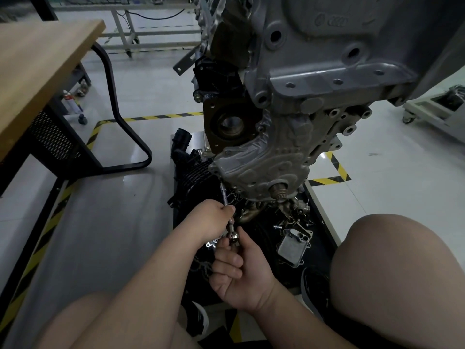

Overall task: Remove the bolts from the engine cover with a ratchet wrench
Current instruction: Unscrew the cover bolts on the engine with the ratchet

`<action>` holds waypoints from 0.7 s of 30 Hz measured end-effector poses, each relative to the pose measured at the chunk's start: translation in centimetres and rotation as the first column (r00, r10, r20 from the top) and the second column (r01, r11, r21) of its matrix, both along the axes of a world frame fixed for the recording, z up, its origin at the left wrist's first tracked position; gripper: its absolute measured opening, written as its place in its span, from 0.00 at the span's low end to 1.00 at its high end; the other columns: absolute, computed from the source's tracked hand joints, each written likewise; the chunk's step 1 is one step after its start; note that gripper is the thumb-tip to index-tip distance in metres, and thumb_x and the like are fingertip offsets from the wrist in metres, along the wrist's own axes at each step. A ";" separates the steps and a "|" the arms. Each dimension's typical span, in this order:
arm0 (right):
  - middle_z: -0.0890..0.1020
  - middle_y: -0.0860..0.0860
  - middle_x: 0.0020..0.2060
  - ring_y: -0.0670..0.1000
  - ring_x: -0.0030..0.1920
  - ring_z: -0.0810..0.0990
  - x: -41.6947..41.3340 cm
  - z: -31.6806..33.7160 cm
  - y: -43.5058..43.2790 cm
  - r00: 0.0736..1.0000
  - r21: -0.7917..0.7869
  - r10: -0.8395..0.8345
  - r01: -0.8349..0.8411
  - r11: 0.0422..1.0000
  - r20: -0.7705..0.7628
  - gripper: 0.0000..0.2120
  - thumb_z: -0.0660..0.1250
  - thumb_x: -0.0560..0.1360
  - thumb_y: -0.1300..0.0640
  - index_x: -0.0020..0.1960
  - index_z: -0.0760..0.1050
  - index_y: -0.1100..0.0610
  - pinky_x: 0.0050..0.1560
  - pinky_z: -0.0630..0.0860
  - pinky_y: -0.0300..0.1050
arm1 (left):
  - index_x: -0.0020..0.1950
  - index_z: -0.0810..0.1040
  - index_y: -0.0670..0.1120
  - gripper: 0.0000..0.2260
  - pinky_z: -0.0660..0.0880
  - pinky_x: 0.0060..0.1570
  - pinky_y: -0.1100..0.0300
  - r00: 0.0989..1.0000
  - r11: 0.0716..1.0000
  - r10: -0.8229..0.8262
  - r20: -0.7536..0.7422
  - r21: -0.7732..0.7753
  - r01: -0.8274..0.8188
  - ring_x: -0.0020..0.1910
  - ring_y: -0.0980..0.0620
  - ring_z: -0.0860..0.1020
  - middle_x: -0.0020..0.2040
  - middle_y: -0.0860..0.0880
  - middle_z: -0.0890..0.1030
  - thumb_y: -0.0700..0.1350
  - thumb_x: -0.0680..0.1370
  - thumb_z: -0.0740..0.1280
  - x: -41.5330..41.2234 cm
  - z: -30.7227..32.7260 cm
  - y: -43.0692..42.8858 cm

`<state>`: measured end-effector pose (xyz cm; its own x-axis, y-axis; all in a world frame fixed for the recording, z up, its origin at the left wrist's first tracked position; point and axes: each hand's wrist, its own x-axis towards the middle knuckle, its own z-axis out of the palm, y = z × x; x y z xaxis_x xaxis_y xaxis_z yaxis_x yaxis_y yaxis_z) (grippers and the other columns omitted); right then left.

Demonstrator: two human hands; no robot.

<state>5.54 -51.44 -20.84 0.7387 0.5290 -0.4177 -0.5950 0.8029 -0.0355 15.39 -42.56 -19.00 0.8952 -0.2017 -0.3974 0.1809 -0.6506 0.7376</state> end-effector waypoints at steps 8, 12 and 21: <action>0.63 0.45 0.20 0.44 0.18 0.60 0.0 0.7 0.4 0.999 -0.311 -0.005 -0.006 0.950 -0.034 0.25 0.57 0.76 0.35 0.34 0.74 0.54 0.22 0.64 0.37 | 0.30 0.77 0.50 0.19 0.65 0.28 0.62 0.998 0.997 -0.028 0.059 0.078 0.023 0.20 0.62 0.72 0.20 0.55 0.75 0.54 0.79 0.63 0.1 -0.2 0.2; 0.65 0.48 0.22 0.46 0.21 0.60 0.0 0.6 0.6 1.000 -0.590 0.007 -0.006 0.808 -0.001 0.25 0.58 0.78 0.36 0.37 0.75 0.55 0.26 0.63 0.39 | 0.27 0.73 0.49 0.21 0.61 0.20 0.67 0.994 0.991 -0.054 0.094 0.126 0.042 0.17 0.62 0.70 0.17 0.57 0.71 0.53 0.79 0.63 0.1 -0.1 0.3; 0.66 0.45 0.16 0.44 0.18 0.63 0.2 0.5 -1.1 0.953 -0.976 0.237 0.208 -0.061 0.188 0.28 0.66 0.75 0.41 0.22 0.64 0.53 0.22 0.59 0.36 | 0.31 0.78 0.50 0.19 0.66 0.29 0.63 0.996 0.994 -0.056 0.070 0.098 0.049 0.20 0.63 0.73 0.22 0.57 0.77 0.55 0.79 0.63 0.1 0.0 0.2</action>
